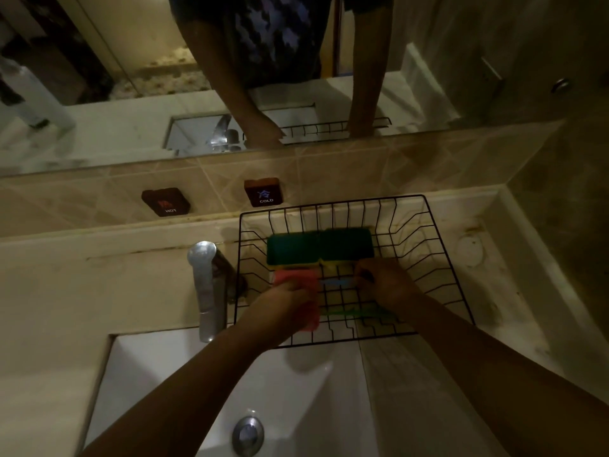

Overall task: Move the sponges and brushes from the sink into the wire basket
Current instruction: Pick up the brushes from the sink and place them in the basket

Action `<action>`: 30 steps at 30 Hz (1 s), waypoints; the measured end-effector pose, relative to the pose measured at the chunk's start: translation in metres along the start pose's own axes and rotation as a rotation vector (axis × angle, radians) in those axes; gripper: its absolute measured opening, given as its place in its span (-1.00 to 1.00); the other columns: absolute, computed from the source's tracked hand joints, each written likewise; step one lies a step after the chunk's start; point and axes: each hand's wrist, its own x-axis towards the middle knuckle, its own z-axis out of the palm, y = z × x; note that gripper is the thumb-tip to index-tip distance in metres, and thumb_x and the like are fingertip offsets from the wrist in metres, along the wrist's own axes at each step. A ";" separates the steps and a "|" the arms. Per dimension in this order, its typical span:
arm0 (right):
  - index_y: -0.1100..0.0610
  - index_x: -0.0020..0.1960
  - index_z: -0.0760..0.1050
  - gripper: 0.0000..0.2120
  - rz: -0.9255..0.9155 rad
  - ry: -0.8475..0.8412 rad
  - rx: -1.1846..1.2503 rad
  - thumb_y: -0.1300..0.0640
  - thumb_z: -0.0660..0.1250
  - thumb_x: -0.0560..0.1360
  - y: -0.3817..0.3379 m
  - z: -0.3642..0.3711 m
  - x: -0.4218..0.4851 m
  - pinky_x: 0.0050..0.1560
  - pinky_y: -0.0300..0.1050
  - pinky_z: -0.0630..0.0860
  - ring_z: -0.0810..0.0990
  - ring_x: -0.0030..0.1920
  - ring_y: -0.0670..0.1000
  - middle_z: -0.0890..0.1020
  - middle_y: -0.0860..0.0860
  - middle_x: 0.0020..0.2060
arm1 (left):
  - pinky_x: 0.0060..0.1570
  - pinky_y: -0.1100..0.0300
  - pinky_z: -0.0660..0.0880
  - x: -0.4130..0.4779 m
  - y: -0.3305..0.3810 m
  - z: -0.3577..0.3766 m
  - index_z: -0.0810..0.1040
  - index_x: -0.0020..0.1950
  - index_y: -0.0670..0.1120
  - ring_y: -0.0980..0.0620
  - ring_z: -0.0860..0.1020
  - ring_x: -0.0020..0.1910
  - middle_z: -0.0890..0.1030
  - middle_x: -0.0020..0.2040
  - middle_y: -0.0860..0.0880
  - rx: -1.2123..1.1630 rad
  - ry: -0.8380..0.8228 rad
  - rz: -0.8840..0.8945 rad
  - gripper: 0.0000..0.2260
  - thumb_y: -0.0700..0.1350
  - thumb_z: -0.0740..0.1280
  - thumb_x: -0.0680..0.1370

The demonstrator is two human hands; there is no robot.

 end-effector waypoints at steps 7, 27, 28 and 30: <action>0.16 0.09 0.56 -0.86 -0.030 -0.033 -0.028 0.15 0.29 0.57 -0.001 -0.003 0.001 -0.03 -0.13 0.41 0.56 0.07 0.15 0.62 0.16 0.05 | 0.24 0.02 0.57 -0.002 -0.001 0.000 0.53 0.37 -0.06 -0.09 0.48 0.35 0.49 0.40 -0.08 0.047 0.067 0.048 -0.55 -0.06 0.46 0.49; 0.11 0.07 0.56 -0.86 -0.028 -0.036 -0.043 0.09 0.33 0.56 -0.002 -0.001 0.006 -0.08 -0.11 0.46 0.56 0.00 0.08 0.63 0.10 0.00 | 0.19 0.06 0.59 -0.002 -0.002 0.000 0.56 0.30 -0.08 -0.04 0.55 0.25 0.59 0.28 -0.06 0.043 0.078 0.047 -0.61 -0.02 0.46 0.50; 0.11 0.06 0.56 -0.87 -0.026 -0.033 -0.044 0.09 0.33 0.55 -0.001 -0.001 0.006 -0.09 -0.12 0.43 0.56 0.00 0.07 0.63 0.09 0.00 | 0.18 0.05 0.59 -0.002 -0.002 0.000 0.56 0.30 -0.08 -0.04 0.55 0.24 0.58 0.29 -0.06 0.050 0.081 0.052 -0.61 -0.02 0.46 0.50; 0.10 0.04 0.56 -0.88 -0.025 -0.017 -0.032 0.09 0.34 0.54 0.000 -0.002 0.005 -0.10 -0.12 0.43 0.56 -0.02 0.07 0.62 0.08 -0.02 | 0.16 0.04 0.60 -0.002 -0.002 -0.002 0.56 0.31 -0.08 -0.04 0.55 0.23 0.57 0.29 -0.06 0.050 0.087 0.056 -0.61 -0.02 0.45 0.51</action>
